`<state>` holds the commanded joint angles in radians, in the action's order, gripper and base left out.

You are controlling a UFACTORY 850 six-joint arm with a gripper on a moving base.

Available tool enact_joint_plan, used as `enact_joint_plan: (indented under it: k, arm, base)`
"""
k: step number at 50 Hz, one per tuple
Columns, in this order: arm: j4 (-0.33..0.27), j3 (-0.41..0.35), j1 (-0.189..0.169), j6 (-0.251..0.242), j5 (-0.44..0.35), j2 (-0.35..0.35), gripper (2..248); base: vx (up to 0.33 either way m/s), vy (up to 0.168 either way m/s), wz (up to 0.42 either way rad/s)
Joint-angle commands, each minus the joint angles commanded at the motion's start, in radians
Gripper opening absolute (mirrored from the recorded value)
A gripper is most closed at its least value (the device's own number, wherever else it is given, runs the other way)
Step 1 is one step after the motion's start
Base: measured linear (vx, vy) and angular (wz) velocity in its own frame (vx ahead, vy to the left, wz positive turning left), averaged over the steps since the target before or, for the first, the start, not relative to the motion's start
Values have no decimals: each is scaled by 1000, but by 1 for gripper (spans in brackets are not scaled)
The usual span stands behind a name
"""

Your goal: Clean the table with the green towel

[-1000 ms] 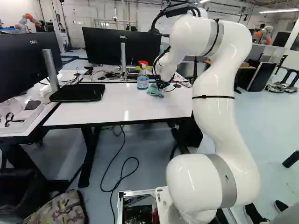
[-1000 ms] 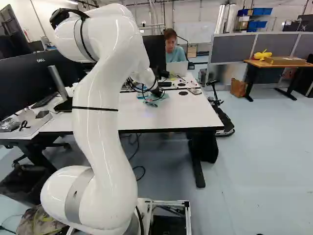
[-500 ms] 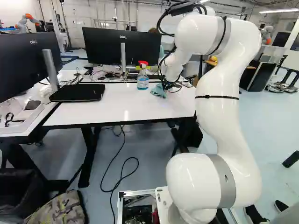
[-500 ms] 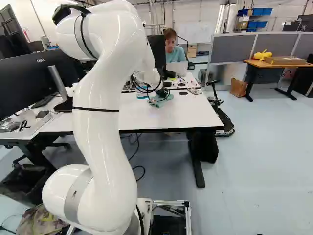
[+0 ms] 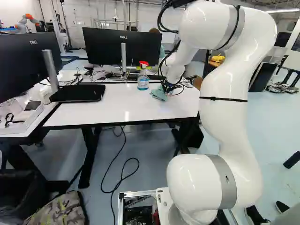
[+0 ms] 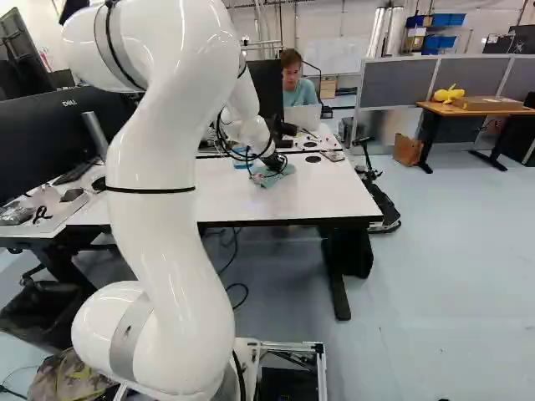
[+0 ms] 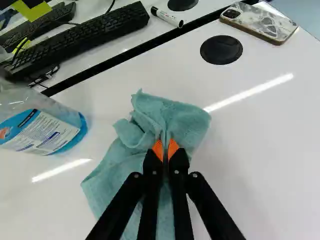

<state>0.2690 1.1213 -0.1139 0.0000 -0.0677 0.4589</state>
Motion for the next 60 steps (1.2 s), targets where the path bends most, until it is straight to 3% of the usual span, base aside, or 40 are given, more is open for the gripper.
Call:
enact_joint_plan:
  k: [32, 60]
  arm:
    - [0, -142, 61, 0, 0, -111, 31]
    - [0, -170, 72, 0, 0, -187, 31]
  base:
    - [0, 0, 0]
    - [0, 0, 0]
